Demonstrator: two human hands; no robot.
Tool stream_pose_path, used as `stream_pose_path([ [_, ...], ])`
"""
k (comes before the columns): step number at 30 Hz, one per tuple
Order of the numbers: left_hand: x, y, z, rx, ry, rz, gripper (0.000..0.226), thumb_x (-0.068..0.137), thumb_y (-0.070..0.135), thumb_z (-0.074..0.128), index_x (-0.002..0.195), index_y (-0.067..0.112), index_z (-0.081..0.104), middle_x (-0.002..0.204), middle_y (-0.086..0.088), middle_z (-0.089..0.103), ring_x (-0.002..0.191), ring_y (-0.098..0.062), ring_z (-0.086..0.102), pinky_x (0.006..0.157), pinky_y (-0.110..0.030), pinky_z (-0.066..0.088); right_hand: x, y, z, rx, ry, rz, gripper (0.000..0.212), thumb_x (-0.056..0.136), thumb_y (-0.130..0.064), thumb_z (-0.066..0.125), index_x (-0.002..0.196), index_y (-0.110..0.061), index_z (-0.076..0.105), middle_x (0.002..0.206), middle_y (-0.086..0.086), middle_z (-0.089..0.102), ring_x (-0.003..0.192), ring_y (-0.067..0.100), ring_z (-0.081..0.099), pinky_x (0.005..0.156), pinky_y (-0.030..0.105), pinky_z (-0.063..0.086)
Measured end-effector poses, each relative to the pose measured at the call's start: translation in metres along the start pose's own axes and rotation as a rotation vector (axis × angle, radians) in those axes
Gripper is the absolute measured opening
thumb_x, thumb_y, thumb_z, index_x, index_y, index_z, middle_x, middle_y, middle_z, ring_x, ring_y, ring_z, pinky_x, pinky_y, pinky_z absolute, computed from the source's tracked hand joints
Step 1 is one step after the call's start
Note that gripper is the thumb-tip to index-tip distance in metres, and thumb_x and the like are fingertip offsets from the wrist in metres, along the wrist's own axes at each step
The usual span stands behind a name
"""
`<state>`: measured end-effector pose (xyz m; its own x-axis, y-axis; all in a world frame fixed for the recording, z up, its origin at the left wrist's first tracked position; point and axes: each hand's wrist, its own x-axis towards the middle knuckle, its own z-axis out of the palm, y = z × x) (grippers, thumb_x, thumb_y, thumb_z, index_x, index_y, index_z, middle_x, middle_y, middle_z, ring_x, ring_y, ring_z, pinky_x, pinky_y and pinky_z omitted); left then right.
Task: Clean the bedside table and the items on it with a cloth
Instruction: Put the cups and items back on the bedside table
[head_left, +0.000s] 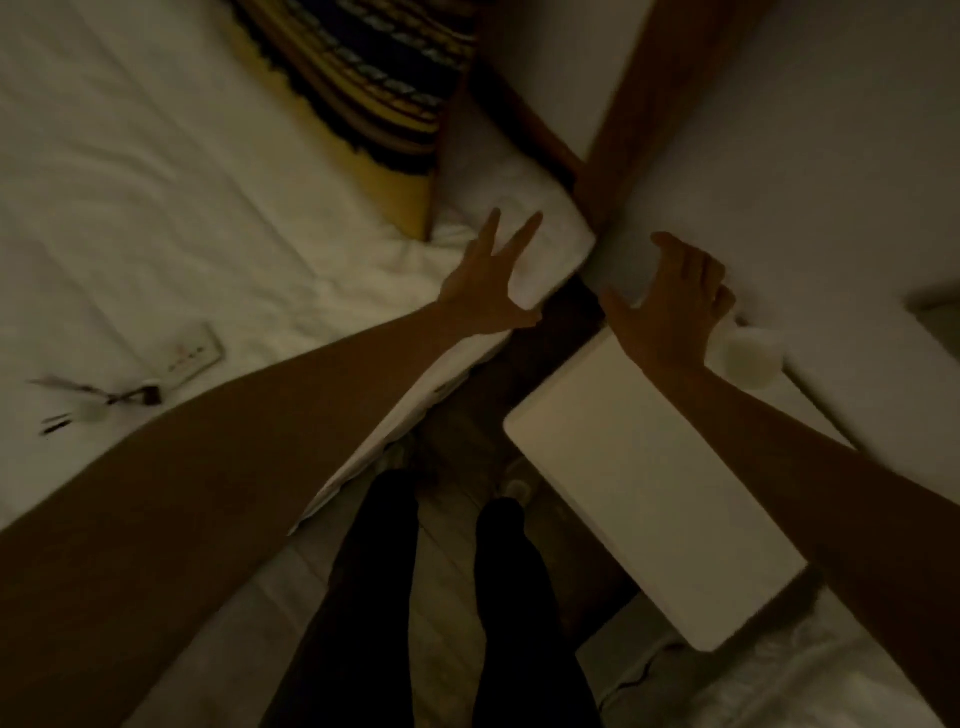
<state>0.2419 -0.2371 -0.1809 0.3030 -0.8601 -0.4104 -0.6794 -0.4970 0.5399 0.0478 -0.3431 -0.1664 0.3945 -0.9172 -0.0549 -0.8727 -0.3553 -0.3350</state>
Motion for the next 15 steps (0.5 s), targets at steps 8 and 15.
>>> stream_pose_path([
  [8, -0.133, -0.172, -0.042, -0.103, 0.154, -0.433, 0.120, 0.071, 0.052, 0.081, 0.155, 0.046, -0.005, 0.167, -0.009, -0.007, 0.149, -0.041, 0.017, 0.103, -0.056, 0.043, -0.032, -0.178, 0.067, 0.216, -0.380, -0.331, 0.073, 0.086, -0.045, 0.070, 0.147, -0.018, 0.039, 0.143, 0.012, 0.048, 0.132, 0.033, 0.037, 0.107, 0.051, 0.036],
  [15, -0.245, -0.299, -0.032, -0.257, 0.296, -0.787, 0.109, 0.074, 0.054, 0.078, 0.158, 0.029, 0.012, 0.165, -0.008, 0.013, 0.149, -0.034, 0.021, 0.111, -0.054, 0.036, -0.092, -0.302, 0.143, 0.184, -0.606, -0.580, 0.064, 0.088, -0.039, 0.068, 0.142, -0.019, 0.042, 0.138, 0.007, 0.052, 0.129, 0.028, 0.040, 0.103, 0.044, 0.041],
])
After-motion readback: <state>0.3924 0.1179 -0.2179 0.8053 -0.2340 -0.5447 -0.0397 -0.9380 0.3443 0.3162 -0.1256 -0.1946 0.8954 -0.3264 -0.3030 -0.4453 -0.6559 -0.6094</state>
